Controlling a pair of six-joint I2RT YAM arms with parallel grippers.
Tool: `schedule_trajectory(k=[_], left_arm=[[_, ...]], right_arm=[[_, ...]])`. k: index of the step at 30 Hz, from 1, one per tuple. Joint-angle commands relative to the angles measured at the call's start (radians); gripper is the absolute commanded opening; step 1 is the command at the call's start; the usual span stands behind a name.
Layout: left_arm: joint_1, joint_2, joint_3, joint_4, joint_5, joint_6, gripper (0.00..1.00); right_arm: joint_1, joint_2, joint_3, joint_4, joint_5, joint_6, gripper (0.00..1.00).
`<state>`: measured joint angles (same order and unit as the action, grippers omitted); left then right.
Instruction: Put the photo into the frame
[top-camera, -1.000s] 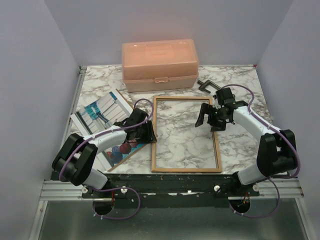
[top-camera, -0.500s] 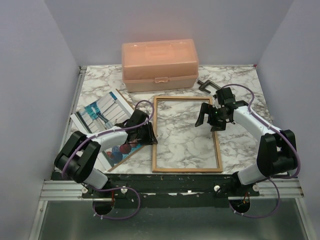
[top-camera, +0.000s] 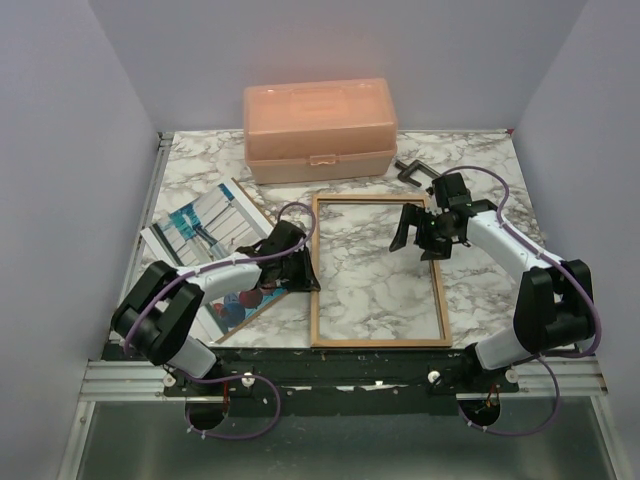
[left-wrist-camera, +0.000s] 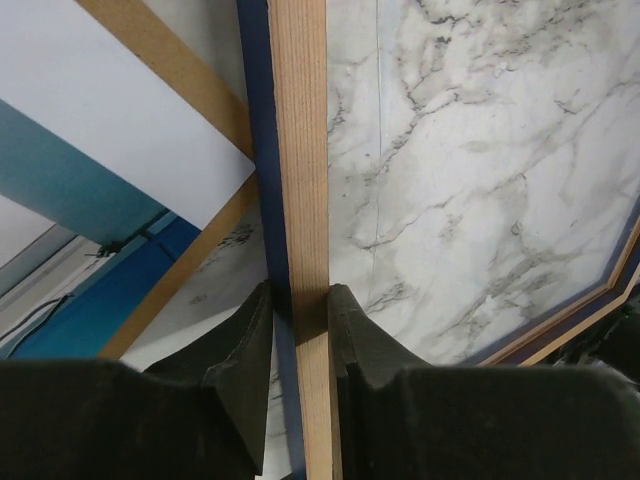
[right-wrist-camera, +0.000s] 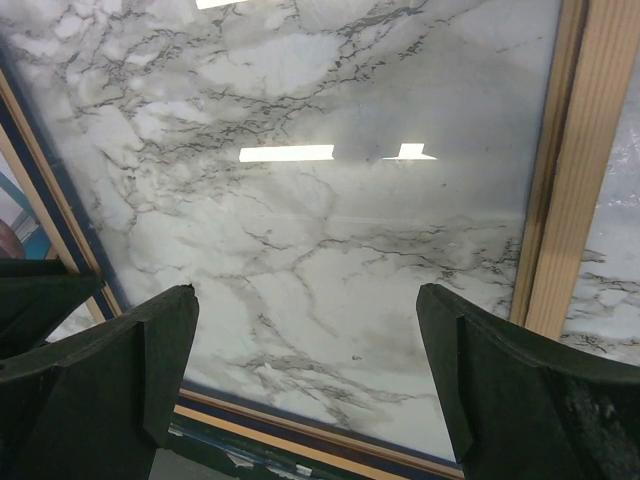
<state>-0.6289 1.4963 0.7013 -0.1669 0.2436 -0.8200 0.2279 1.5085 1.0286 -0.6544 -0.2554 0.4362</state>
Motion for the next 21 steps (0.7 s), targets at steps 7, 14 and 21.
schedule_trajectory(k=[7,14,21], left_arm=[[-0.053,0.078,0.097,0.021,-0.012,-0.103,0.09],[-0.065,0.092,0.108,0.027,-0.035,-0.142,0.08],[-0.068,0.069,0.112,-0.002,-0.054,-0.109,0.44]], right_arm=[[0.005,-0.011,0.027,-0.016,-0.023,-0.003,1.0],[0.004,-0.009,0.024,-0.014,-0.027,-0.005,1.0],[0.005,-0.019,0.022,-0.008,-0.04,-0.004,1.0]])
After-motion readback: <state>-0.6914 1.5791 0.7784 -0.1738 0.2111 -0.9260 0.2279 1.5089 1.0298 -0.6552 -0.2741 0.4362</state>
